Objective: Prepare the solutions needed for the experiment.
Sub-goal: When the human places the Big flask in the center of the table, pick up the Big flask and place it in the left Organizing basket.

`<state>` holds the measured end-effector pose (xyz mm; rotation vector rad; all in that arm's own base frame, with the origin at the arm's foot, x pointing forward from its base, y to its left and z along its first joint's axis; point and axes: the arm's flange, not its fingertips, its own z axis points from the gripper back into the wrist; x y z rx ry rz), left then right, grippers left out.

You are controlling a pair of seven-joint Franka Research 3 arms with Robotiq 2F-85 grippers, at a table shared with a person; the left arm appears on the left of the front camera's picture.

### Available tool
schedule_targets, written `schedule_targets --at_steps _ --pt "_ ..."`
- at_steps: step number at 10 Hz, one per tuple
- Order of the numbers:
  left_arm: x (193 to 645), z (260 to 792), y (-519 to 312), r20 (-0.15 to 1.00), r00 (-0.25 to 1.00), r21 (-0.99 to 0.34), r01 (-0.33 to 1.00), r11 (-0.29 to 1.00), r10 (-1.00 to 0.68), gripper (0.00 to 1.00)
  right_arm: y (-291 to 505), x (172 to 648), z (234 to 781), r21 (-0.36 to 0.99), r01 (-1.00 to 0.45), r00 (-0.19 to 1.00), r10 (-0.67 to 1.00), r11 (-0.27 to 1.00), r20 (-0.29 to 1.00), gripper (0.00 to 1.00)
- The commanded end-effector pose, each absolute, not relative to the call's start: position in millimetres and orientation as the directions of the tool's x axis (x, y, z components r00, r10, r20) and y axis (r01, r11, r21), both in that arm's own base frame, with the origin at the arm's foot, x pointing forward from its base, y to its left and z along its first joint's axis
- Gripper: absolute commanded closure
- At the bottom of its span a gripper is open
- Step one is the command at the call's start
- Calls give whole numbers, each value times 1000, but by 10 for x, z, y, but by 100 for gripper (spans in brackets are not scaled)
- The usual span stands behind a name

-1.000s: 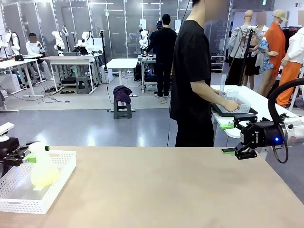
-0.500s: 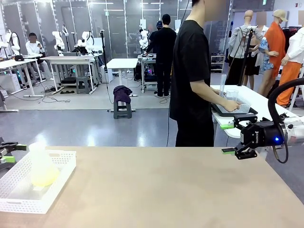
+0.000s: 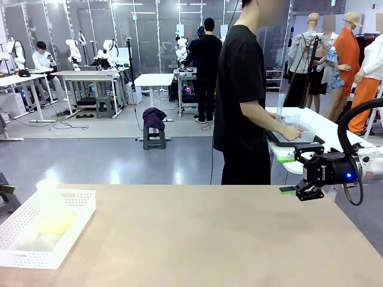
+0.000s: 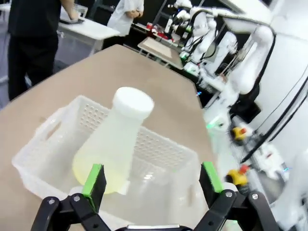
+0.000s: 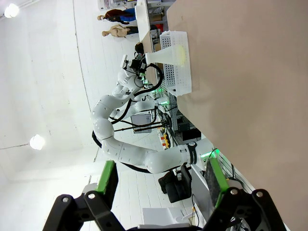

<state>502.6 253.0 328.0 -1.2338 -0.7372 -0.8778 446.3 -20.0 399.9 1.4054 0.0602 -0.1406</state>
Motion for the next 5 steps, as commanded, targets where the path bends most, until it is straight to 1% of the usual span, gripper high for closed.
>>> schedule_targets --at_steps 1,2,3,4,5 --pt "5022 3513 2618 750 652 -652 757 39 -109 0 -206 4448 4008 978 131 991 -58 163 -123 8" --pt "4968 3559 2624 698 713 -716 698 -34 -61 0 -206 4448 4008 978 131 991 -58 163 -123 8" --pt "4939 3593 2617 684 728 -728 686 22 -56 0 -206 4448 4008 978 131 991 -58 163 -123 8" --pt "4926 3472 2531 747 654 -657 754 18 -117 0 -206 4448 4008 978 131 991 -58 163 -123 8" --pt "4926 3472 2531 747 654 -657 754 18 -117 0 -206 4448 4008 978 131 991 -58 163 -123 8"
